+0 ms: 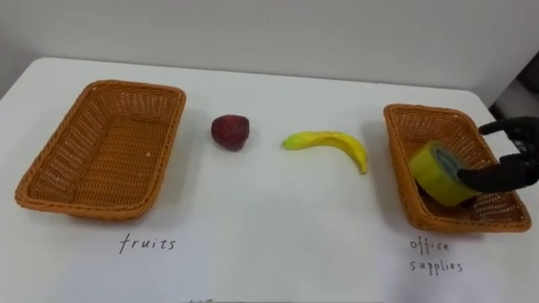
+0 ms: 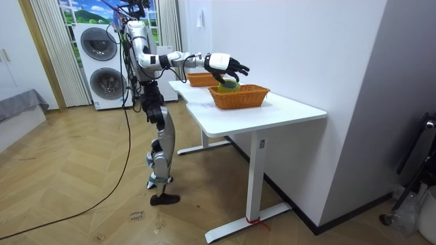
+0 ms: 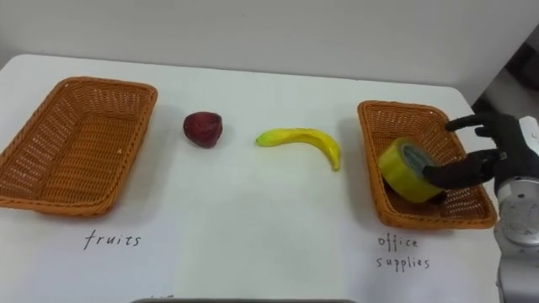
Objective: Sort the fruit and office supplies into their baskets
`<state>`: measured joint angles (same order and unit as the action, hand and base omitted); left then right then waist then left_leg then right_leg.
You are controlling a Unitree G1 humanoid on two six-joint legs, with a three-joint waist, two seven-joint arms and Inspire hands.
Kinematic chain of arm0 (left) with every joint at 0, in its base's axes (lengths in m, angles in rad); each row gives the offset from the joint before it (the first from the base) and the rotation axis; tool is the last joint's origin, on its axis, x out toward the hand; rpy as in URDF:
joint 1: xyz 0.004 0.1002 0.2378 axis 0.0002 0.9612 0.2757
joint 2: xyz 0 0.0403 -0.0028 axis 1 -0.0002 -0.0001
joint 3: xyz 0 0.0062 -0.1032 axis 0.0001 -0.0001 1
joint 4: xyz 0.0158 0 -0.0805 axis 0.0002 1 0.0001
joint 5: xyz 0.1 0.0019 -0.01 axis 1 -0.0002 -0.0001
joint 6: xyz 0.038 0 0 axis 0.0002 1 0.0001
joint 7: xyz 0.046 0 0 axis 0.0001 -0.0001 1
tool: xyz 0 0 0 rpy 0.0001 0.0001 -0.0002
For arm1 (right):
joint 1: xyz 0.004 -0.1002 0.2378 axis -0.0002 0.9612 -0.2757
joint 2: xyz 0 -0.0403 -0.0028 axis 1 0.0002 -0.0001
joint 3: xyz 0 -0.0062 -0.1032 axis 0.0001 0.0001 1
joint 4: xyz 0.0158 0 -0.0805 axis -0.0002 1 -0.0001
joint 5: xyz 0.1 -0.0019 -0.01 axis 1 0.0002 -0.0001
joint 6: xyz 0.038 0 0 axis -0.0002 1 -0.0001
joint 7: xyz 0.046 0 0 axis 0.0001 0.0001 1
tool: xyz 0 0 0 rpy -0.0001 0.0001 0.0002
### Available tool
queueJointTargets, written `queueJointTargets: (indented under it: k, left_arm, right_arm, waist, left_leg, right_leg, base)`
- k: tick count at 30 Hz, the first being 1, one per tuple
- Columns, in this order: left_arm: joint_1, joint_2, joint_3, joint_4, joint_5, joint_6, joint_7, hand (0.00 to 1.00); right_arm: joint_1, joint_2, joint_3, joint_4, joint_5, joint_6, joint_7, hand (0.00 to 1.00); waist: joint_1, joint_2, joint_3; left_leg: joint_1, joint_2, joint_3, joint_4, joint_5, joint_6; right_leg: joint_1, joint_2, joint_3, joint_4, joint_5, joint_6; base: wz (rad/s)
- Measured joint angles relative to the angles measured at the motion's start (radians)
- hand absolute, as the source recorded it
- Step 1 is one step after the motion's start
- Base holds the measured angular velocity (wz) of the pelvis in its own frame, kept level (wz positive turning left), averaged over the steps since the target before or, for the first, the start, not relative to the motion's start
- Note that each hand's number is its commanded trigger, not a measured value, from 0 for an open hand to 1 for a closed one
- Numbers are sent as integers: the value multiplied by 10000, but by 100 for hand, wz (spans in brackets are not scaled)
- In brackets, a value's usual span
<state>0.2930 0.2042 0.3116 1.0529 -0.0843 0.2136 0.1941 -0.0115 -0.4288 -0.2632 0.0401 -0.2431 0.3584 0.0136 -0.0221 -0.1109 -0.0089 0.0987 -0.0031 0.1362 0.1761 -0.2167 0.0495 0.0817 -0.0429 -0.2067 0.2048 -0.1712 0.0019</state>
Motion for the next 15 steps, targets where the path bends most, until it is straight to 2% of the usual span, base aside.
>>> queueJointTargets:
  k: [15]
  left_arm:
    - [79, 0, -2, -36, 0, 0, 2, 0]
  right_arm:
    - [-1, 0, 0, 179, 23, 0, -122, 0]
  waist:
    - [8, 22, 13]
  left_leg:
    - [36, 7, 15, -34, 0, -1]
  right_leg:
    - [13, 18, 27, -1, 1, -1]
  base:
    - [0]
